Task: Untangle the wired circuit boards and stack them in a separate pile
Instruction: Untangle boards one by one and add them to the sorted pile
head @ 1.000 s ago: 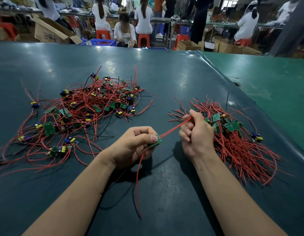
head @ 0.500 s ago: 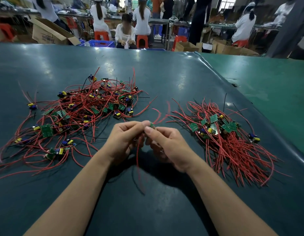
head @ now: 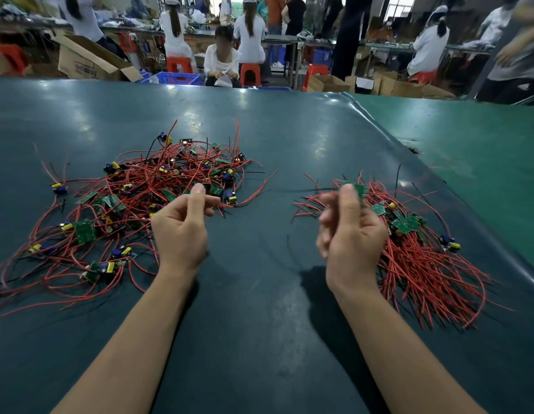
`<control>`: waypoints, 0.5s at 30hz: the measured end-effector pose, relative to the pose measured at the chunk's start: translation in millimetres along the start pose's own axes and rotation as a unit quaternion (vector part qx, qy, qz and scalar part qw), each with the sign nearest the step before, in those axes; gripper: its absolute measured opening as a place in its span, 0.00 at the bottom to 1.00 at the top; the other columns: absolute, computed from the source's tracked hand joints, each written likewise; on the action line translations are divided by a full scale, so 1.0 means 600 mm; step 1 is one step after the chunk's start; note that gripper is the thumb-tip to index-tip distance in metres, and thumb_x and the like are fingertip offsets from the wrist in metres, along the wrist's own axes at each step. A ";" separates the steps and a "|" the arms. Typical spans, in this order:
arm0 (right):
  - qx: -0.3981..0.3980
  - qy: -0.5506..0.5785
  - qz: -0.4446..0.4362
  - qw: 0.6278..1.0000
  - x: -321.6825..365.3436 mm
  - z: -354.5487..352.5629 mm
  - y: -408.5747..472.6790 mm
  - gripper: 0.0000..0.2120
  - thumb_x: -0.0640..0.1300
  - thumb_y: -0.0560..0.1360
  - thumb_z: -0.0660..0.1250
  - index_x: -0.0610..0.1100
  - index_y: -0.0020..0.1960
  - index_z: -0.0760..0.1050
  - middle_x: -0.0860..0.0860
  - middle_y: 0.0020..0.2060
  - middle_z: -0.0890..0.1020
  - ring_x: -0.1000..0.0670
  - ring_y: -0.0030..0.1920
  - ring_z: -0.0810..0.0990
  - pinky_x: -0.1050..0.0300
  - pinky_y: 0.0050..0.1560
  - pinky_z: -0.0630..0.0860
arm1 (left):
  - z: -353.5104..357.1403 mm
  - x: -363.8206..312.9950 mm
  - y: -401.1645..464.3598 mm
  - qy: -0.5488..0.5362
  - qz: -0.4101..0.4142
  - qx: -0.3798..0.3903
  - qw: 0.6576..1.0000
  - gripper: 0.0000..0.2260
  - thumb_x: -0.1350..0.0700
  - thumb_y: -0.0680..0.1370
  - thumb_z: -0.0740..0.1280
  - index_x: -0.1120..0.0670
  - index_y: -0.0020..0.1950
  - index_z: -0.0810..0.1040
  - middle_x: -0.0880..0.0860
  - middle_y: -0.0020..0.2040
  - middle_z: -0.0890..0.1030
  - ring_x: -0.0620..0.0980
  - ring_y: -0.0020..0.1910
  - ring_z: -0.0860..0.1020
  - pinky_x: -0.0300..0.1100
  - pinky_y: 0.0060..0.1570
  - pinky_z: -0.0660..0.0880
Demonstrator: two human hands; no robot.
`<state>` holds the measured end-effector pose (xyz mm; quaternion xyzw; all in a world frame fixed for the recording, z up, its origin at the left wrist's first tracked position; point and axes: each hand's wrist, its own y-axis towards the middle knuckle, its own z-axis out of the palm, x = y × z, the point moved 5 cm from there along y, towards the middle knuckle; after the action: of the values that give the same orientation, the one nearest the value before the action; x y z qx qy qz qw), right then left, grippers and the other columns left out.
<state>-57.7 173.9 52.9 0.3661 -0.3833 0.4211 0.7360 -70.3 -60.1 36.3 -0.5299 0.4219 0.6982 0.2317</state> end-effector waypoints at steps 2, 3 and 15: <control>-0.082 0.072 0.000 0.994 0.004 -0.019 0.013 0.17 0.51 0.83 0.58 0.44 0.41 0.76 0.52 0.25 0.74 0.55 0.19 0.65 0.67 0.20 0.59 | -0.007 0.000 0.002 0.061 0.030 -0.031 0.997 0.15 0.51 0.81 0.64 0.47 0.35 0.82 0.44 0.28 0.79 0.41 0.28 0.73 0.36 0.32 0.68; -0.116 0.101 0.012 0.988 0.003 -0.029 0.019 0.17 0.52 0.83 0.57 0.44 0.43 0.75 0.52 0.26 0.74 0.55 0.19 0.66 0.66 0.20 0.60 | -0.009 0.001 0.002 0.095 0.048 -0.038 0.994 0.15 0.49 0.81 0.64 0.48 0.36 0.82 0.45 0.29 0.79 0.43 0.29 0.74 0.38 0.33 0.69; -0.010 0.037 0.182 0.983 -0.050 -0.006 0.010 0.21 0.53 0.82 0.58 0.40 0.40 0.77 0.51 0.23 0.73 0.55 0.18 0.64 0.67 0.19 0.58 | -0.022 0.021 0.026 0.515 0.030 -0.002 0.856 0.21 0.51 0.78 0.65 0.55 0.70 0.72 0.58 0.68 0.73 0.61 0.66 0.68 0.56 0.63 0.64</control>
<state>-72.5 168.8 26.8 0.2671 -0.4204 0.5570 0.6646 -79.3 -81.2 28.9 -0.8017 0.4949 0.3326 -0.0408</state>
